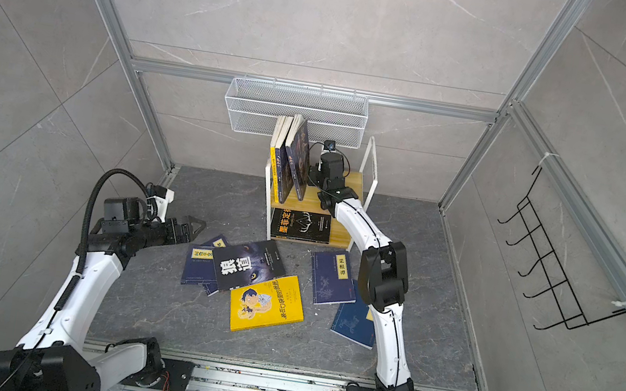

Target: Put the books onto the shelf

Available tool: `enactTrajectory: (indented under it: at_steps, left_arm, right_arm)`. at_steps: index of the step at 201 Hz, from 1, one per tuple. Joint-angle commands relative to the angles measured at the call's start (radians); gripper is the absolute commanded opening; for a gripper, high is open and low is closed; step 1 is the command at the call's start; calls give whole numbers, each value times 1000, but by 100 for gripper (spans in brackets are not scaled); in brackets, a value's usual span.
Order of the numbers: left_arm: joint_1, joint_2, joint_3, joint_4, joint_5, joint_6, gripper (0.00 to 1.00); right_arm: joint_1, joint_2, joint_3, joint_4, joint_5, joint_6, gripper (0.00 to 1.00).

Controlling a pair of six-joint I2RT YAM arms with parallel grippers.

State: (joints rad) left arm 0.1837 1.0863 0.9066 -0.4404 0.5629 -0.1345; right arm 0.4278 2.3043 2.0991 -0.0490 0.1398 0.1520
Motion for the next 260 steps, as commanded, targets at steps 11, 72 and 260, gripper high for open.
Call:
enactTrajectory:
  at_steps: [11, 72, 260]
  left_arm:
    - [-4, 5, 13, 28, 34, 2, 100]
    - [-1, 3, 10, 29, 35, 2, 100]
    - [-1, -13, 13, 22, 40, -8, 100]
  right_arm:
    - [18, -8, -27, 14, -112, 17, 16]
    - [66, -69, -101, 37, -135, -51, 18]
    - [100, -216, 95, -136, -226, -121, 35]
